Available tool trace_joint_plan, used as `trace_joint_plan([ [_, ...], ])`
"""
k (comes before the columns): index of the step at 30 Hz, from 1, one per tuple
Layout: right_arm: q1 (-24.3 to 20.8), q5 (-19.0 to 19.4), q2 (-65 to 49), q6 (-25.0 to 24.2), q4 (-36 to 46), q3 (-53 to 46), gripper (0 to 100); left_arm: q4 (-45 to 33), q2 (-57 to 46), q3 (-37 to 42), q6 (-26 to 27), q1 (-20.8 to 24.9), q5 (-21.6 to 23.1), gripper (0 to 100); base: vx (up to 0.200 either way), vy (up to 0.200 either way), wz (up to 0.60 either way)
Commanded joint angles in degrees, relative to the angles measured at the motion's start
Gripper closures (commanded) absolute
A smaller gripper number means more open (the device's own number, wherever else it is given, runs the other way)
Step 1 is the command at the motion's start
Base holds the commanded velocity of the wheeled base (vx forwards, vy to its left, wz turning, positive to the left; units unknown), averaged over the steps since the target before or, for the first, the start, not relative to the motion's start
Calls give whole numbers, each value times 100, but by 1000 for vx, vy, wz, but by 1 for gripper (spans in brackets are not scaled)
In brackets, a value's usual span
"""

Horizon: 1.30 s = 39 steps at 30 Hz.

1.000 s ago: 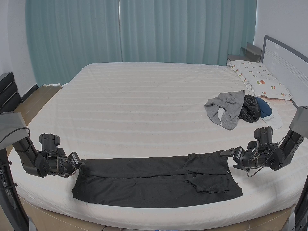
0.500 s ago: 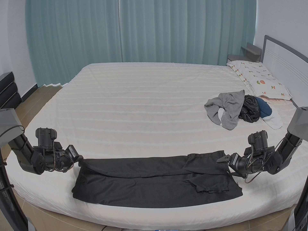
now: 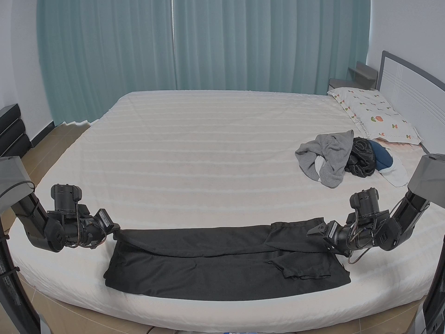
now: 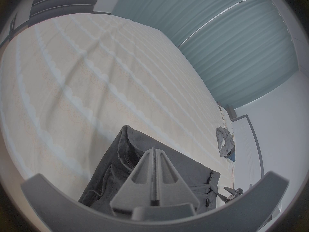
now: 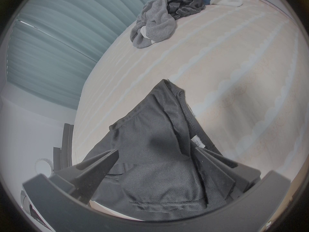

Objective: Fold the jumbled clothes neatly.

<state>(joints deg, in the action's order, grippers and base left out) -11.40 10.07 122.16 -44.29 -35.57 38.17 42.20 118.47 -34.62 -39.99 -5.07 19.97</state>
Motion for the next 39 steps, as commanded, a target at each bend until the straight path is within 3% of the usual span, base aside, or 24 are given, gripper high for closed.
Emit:
trace_joint_plan([
  [1,-12,4,97,-1,-2,50,0,-2,10,-1,-1,-3,-2,100,0,0,0],
  [6,6,-5,212,-10,-11,129,0,-2,10,-1,-1,-3,-2,100,0,0,0],
  [7,6,-5,220,-10,-11,129,100,-2,1,-1,-1,-3,-2,100,0,0,0],
  [27,85,-110,71,-256,-38,463,100,7,-96,-115,-1,-20,-19,100,0,0,0],
  [31,138,-154,62,-370,-29,841,100,-10,-61,-423,-9,-38,-186,100,0,0,0],
  [32,191,-304,106,-396,-55,1272,100,-2,-8,-818,-53,-29,-520,100,0,0,0],
  [33,208,-348,124,-432,-64,1404,100,-2,18,-915,-88,-20,-582,100,0,0,0],
  [39,252,-392,150,-783,-73,1922,100,16,54,-1284,-422,-20,-643,100,0,0,0],
])
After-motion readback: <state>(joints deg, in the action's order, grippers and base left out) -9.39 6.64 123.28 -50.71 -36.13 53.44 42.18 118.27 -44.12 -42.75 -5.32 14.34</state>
